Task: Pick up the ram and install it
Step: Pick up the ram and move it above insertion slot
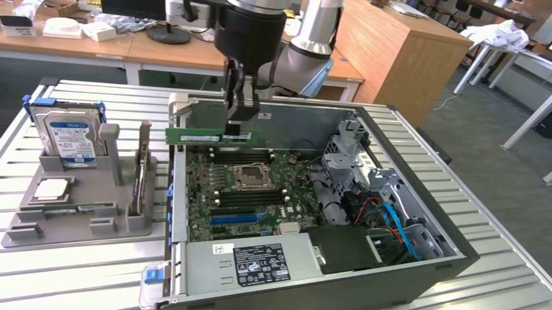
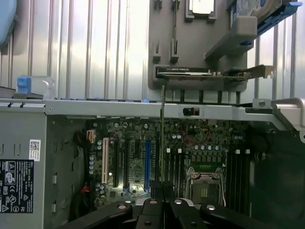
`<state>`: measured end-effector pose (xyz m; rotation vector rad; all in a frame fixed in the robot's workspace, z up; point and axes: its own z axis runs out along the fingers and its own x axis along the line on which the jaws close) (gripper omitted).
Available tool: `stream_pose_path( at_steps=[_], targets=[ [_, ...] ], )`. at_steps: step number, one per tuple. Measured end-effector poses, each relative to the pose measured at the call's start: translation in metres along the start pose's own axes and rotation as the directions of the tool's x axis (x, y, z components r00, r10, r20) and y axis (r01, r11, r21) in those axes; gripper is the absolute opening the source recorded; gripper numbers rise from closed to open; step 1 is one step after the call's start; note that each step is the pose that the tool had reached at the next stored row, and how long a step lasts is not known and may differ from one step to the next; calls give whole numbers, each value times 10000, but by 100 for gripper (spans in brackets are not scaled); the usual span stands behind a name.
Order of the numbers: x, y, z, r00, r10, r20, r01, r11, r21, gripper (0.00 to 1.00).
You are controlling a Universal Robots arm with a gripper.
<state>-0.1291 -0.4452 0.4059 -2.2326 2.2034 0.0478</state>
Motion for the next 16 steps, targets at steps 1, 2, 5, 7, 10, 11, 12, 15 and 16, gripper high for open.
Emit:
stream_pose_path(
  at_steps=[1,2,5,7,10,11,12,15,16],
  targets=[
    [0,-26,0,10000,0,0,0,10000,1,11],
    [1,-52,0,10000,0,0,0,10000,1,11],
    [2,-135,-2,10000,0,0,0,10000,0,11],
    [2,-195,-3,10000,0,0,0,10000,0,11],
    [4,-285,-4,10000,-2,-1,2,10000,0,11],
    [4,-315,-5,10000,0,0,0,10000,1,11],
    [5,-345,-5,10000,0,0,0,10000,1,11],
    [6,-435,-6,10000,-2,1,2,10000,1,11],
    [6,-464,-7,10000,0,0,0,10000,1,11]
  ],
)
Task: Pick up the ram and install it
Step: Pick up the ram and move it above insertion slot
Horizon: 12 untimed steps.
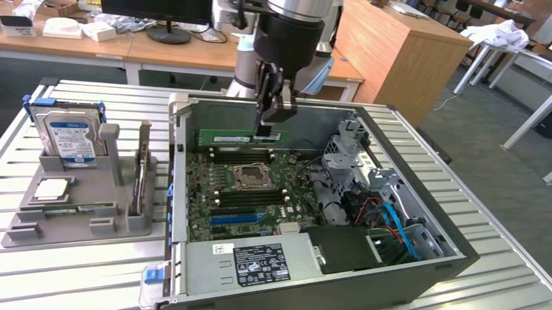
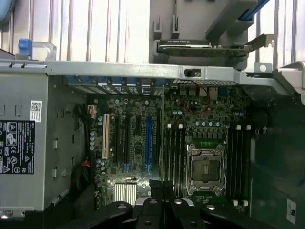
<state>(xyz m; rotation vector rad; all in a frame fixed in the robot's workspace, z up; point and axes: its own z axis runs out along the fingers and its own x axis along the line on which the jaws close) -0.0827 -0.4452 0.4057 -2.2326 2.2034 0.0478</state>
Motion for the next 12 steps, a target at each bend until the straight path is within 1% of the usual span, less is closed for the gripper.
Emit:
stream_pose_path(
  at_steps=[6,12],
  targets=[
    [2,-170,-3,10000,1,-1,-1,10000,0,11],
    [4,-295,-4,10000,0,0,0,10000,0,11]
  ],
)
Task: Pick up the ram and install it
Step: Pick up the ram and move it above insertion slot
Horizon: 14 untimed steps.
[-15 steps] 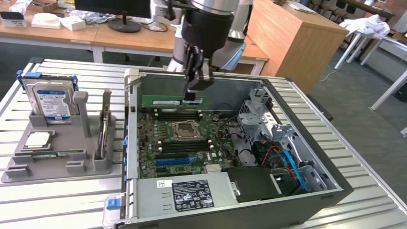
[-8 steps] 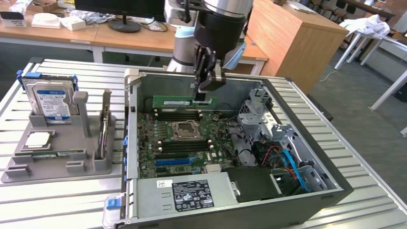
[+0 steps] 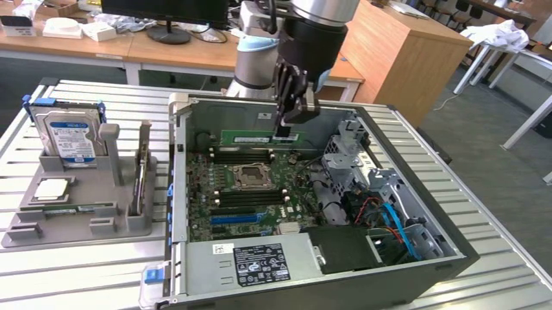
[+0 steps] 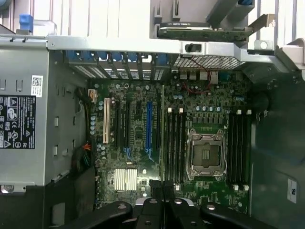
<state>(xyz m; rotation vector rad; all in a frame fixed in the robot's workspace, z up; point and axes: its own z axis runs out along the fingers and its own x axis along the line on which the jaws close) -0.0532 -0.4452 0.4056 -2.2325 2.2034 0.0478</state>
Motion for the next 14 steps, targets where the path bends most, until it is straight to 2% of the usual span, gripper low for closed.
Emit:
stream_pose_path(
  at_steps=[14],
  targets=[
    [2,-172,-4,10000,-1,-1,1,10000,-1,11]
  ],
)
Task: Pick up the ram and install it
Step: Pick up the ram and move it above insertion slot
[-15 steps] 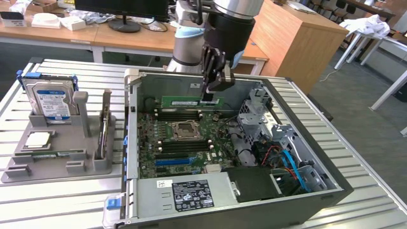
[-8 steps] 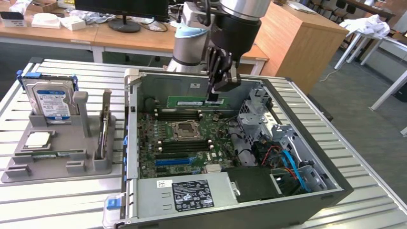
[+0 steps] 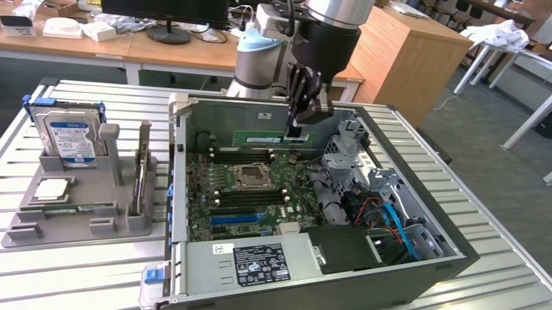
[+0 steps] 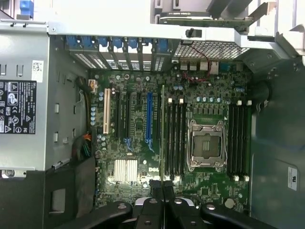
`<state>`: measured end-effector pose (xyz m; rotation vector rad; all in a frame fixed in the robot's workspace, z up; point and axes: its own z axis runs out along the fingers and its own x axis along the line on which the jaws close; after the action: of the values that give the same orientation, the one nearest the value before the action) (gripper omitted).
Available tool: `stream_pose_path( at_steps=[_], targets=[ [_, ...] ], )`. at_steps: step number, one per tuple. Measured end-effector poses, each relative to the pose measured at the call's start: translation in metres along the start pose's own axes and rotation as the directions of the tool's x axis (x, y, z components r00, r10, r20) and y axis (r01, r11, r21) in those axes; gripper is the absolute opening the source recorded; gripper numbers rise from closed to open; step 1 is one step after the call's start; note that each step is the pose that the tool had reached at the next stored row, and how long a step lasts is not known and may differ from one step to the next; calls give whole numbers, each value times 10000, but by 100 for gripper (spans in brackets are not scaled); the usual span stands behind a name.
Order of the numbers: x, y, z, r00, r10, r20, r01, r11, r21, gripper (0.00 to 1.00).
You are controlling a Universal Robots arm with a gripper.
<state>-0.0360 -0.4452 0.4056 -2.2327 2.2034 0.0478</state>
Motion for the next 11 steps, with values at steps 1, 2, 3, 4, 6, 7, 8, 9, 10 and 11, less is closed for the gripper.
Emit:
stream_pose_path(
  at_steps=[1,2,3,4,6,7,8,9,10,11],
  targets=[
    [0,-1,0,10000,0,0,0,10000,0,11],
    [0,-1,0,10000,1,0,-1,10000,0,11],
    [0,-1,0,10000,1,1,-1,10000,0,11],
    [0,-1,0,10000,1,1,-1,10000,0,11],
    [0,-2,0,10000,0,1,0,10000,0,11],
    [0,-2,1,10000,4,1,-4,10000,0,11],
    [-1,-2,2,10000,29,2,-29,10000,2,11],
    [-1,-2,4,10000,80,3,-80,10000,3,11],
    [-1,-3,6,9999,147,4,-147,9999,4,11],
    [-1,-3,6,9998,214,5,-214,9998,5,11]
  ],
)
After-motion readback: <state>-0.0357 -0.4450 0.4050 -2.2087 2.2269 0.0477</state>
